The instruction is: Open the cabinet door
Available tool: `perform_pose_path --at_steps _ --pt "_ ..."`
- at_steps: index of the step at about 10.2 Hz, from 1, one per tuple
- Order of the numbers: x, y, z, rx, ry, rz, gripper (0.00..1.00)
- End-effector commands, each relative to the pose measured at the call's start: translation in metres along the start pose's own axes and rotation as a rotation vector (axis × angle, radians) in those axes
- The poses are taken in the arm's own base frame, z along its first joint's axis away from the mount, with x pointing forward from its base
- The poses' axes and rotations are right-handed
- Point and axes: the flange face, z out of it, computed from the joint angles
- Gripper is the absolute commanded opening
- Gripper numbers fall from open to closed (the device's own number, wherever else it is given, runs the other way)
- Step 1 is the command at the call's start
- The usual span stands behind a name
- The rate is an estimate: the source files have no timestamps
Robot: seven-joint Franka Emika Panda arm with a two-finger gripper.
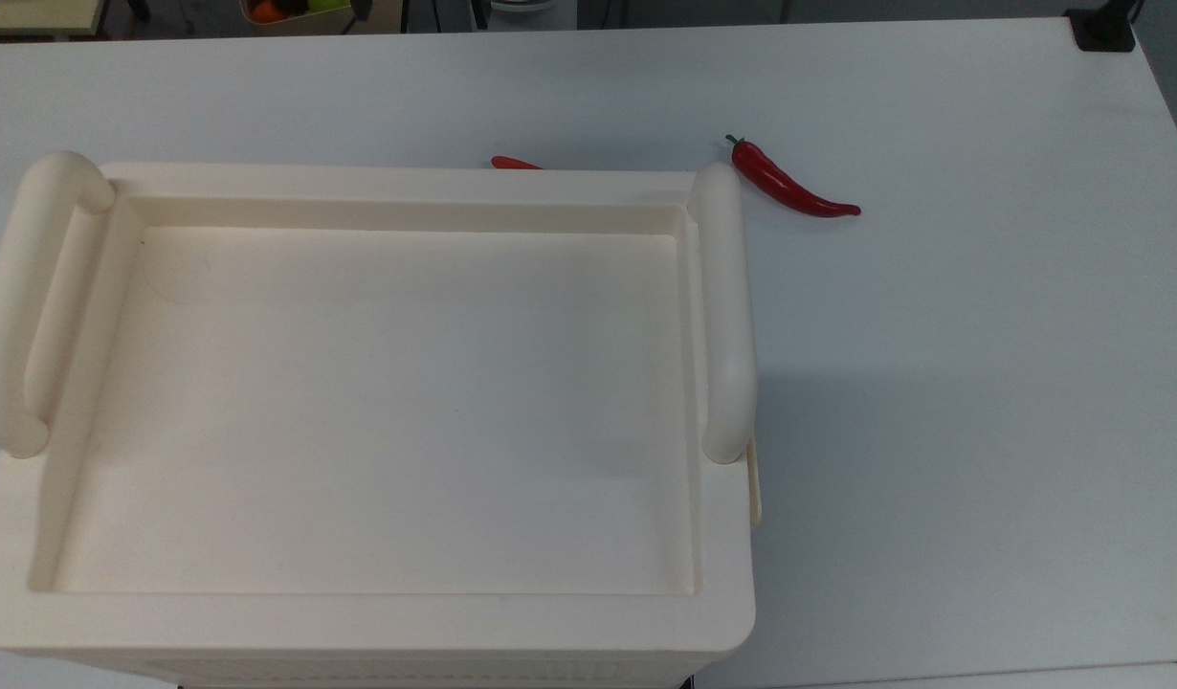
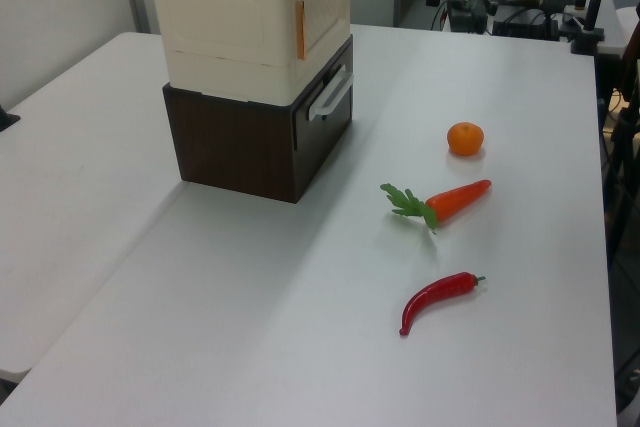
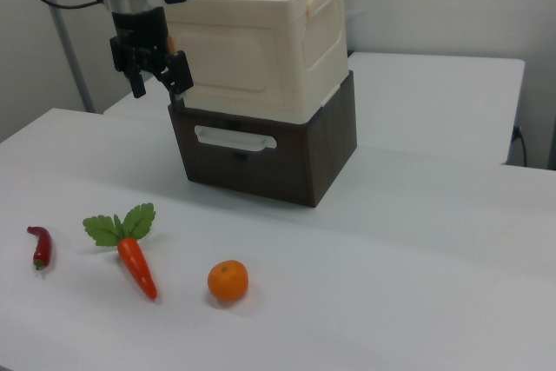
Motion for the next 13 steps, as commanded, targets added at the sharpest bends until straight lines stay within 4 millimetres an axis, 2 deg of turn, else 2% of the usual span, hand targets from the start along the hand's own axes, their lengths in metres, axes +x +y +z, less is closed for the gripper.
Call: perform_pose_path --at_steps 1,3,8,10,11,13 --pt "0.009 0.060 0.013 -0.001 -0.022 0.002 1.00" --pt "0.018 0.054 0.025 -0.002 -0.012 -0.001 1.00" --pt "0.014 0.049 0.017 -0.005 0.002 -0.022 1.00" --pt "0.006 0.025 0.010 -0.073 0.004 -0.070 1.00" --pt "0.001 0.016 0.014 -0.137 -0.006 -0.103 1.00" --pt "0.003 0.014 0.020 -0.148 -0.014 -0.120 1.00"
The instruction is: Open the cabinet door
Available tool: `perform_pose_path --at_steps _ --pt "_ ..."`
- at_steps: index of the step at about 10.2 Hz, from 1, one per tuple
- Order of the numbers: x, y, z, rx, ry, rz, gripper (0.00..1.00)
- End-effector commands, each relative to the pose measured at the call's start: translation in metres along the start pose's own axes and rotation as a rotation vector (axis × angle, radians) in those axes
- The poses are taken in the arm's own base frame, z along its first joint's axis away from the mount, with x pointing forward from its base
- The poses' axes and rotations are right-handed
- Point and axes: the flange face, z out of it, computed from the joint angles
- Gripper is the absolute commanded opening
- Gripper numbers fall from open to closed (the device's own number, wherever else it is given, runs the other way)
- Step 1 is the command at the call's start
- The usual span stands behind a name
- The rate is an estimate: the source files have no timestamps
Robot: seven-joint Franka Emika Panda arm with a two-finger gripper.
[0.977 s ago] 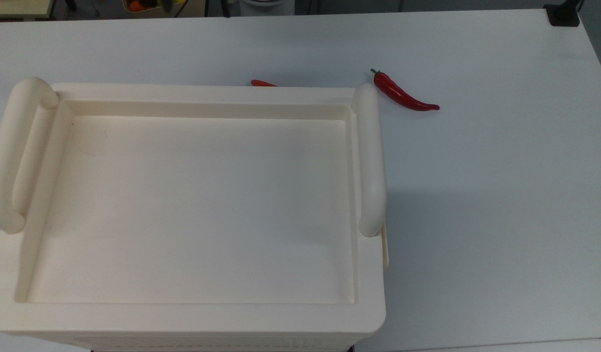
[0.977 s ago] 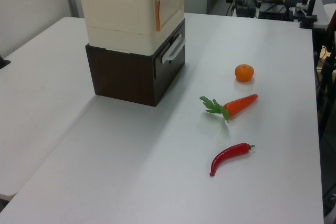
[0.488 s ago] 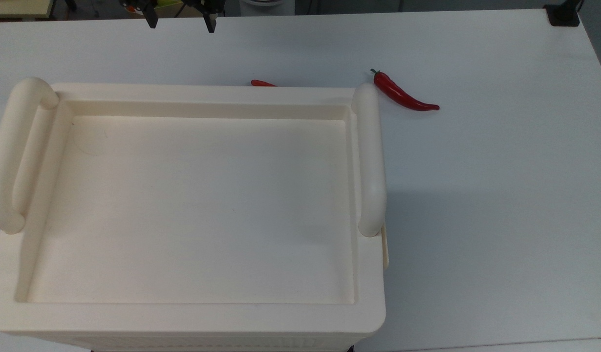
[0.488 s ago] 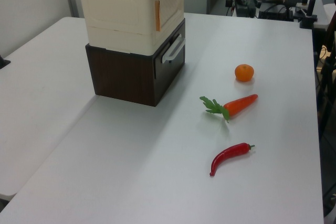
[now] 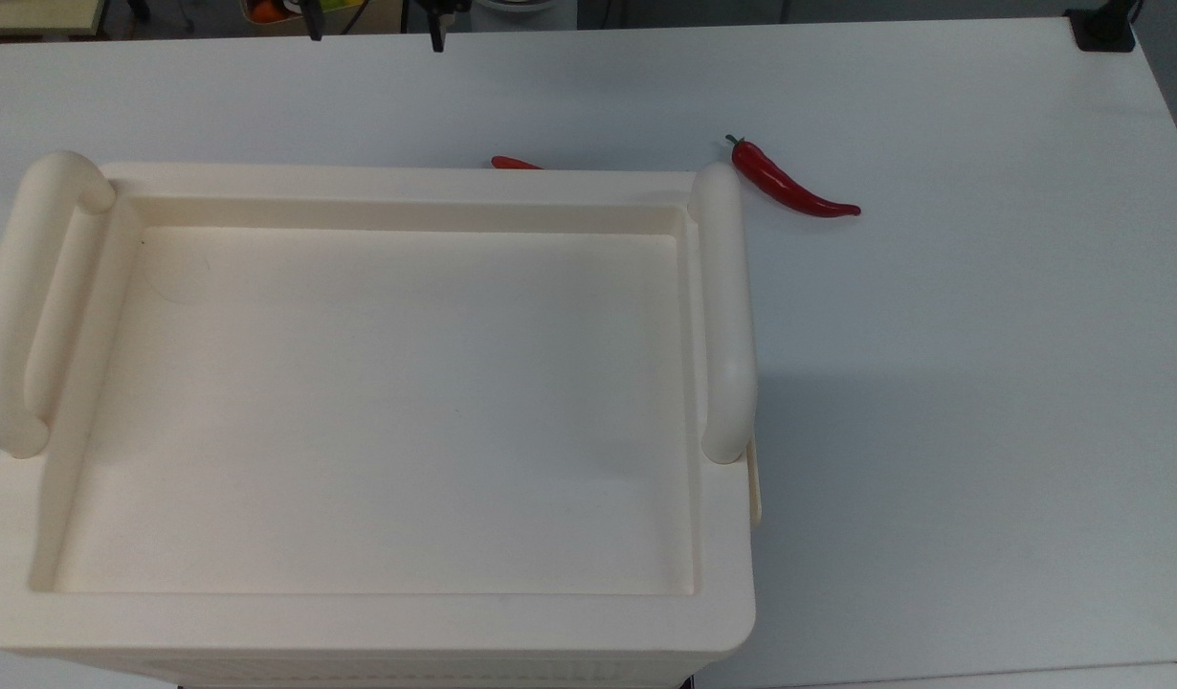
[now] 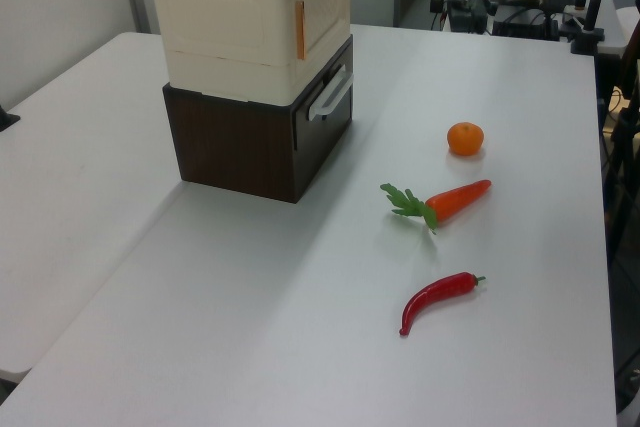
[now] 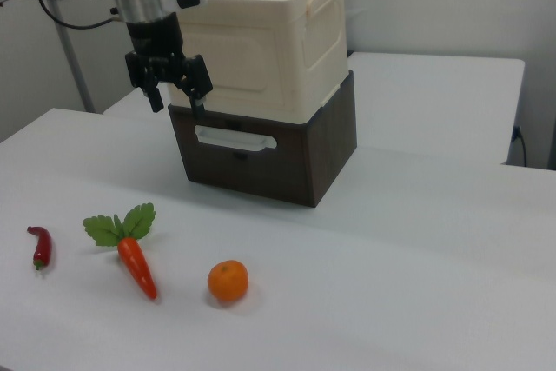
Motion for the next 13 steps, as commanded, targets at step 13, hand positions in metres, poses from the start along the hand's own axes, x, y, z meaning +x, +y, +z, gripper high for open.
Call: perform_pose_path --at_steps 13 --pt "0.014 -0.062 -0.009 0.072 0.170 -0.121 1.00"
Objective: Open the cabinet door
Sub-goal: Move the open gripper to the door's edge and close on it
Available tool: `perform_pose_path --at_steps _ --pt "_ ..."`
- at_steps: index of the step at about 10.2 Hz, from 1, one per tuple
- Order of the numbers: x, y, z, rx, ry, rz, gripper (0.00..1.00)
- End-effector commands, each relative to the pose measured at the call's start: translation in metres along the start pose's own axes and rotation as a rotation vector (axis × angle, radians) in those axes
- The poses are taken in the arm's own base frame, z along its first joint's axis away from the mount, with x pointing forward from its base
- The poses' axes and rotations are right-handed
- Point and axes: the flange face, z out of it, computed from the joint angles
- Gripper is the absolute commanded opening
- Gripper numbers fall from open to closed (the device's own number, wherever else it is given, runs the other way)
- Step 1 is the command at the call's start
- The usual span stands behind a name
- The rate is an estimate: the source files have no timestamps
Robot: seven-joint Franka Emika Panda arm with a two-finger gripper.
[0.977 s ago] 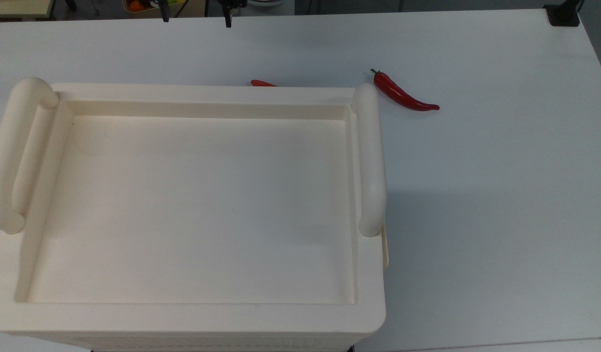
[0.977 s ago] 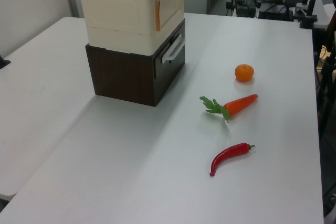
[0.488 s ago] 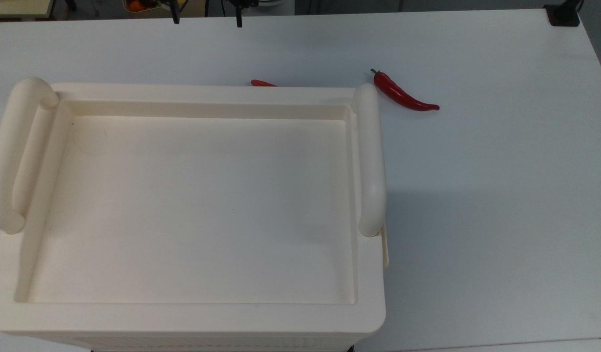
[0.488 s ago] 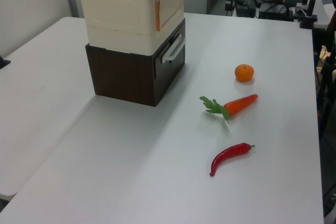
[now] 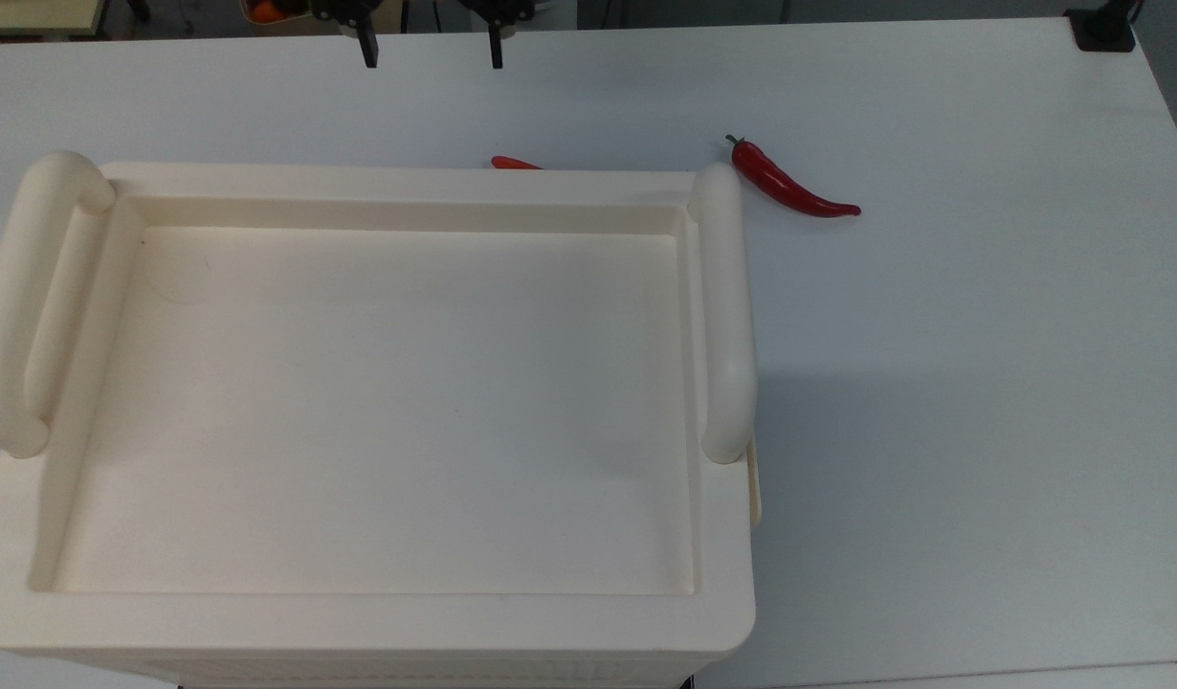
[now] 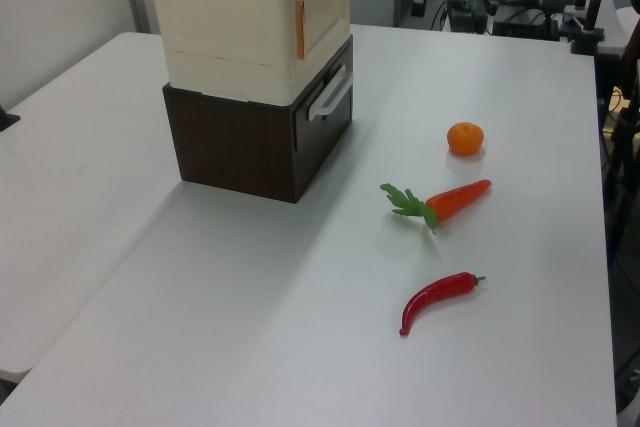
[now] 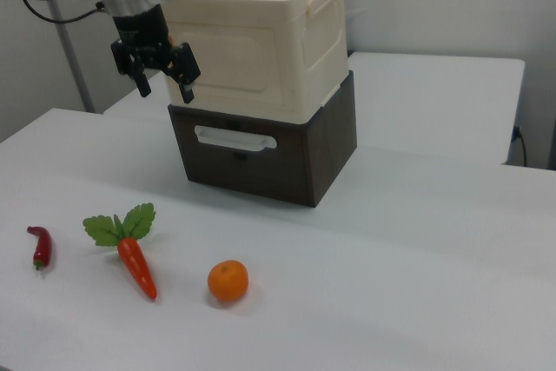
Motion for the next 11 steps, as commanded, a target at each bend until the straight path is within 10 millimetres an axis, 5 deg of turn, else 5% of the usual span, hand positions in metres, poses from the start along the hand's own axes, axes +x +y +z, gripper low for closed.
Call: perform_pose_path --at_steps 1,4,11 --pt "0.010 -0.027 -0.003 0.043 0.107 -0.039 0.96" --pt "0.029 -0.051 -0.004 0.045 0.243 -0.078 0.93" --pt "0.069 -0.106 0.025 0.036 0.471 -0.089 0.74"
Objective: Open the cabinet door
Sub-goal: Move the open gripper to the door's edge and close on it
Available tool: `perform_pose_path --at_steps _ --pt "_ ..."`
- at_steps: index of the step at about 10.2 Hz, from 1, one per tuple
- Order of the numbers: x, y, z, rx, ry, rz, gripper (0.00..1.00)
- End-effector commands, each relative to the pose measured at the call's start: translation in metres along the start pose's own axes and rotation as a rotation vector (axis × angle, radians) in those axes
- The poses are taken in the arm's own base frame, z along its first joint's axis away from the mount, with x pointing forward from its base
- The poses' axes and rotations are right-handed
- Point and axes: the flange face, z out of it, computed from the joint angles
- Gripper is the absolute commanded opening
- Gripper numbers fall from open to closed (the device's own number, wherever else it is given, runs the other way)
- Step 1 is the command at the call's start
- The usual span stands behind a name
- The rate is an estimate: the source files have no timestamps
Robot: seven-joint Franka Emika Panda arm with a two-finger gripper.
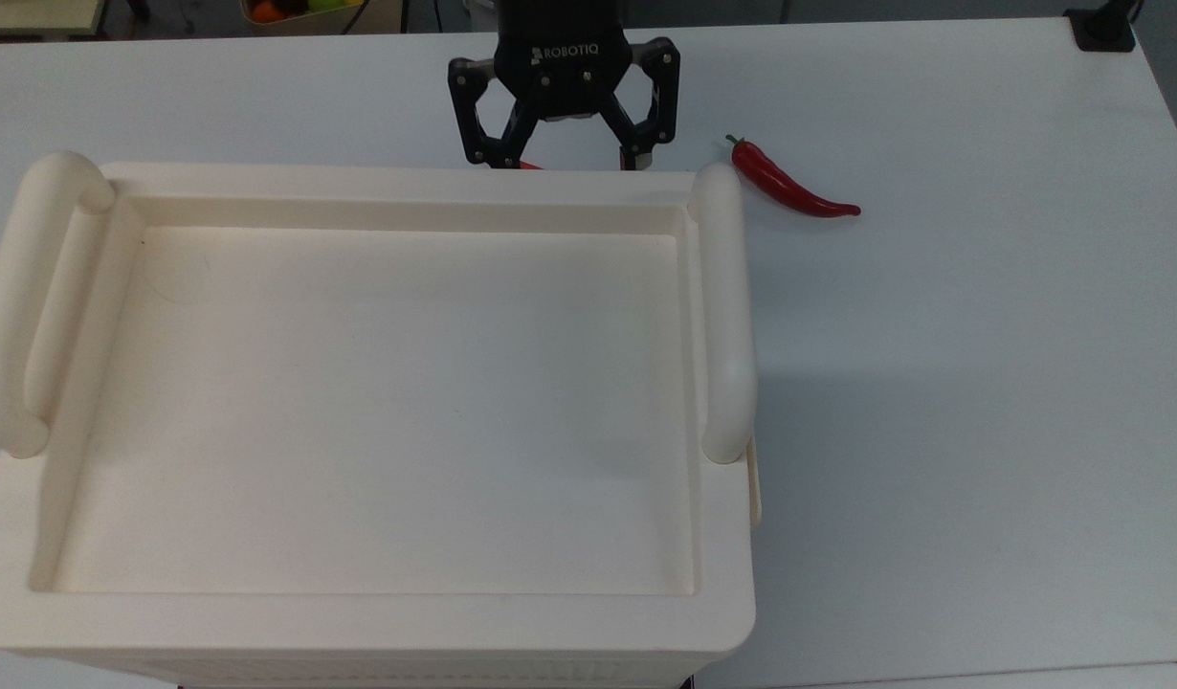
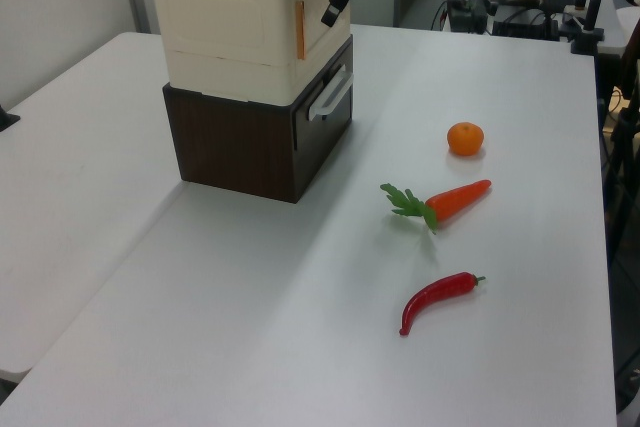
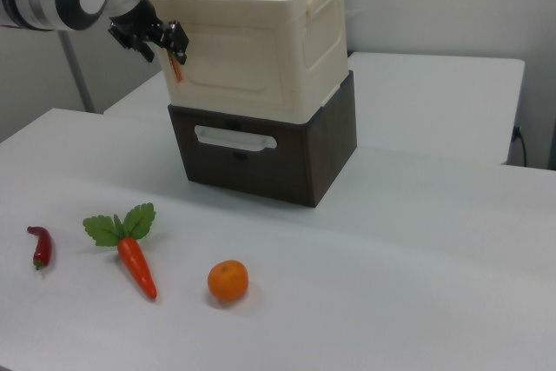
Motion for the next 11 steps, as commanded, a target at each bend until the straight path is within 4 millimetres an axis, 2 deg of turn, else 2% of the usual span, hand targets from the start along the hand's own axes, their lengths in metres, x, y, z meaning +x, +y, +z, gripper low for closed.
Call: perform_pose_path --at_steps 1,3,4,6,8,9,11 --pt "0.004 -0.023 0.018 -0.034 0.058 -0.001 0.72" --pt "0.006 -0.037 0.029 -0.043 0.091 -0.035 0.57" --pt "0.008 -0.035 0.028 -0.046 0.106 -0.035 0.48" --pt "0.008 -0.038 0.029 -0.046 0.113 -0.041 0.38" --pt "0.010 -0.035 0.027 -0.067 0.129 -0.056 0.35" --pt "0.011 -0.030 0.026 -0.076 0.141 -0.055 0.29" --pt "0.011 -0.028 0.026 -0.080 0.143 -0.053 0.15"
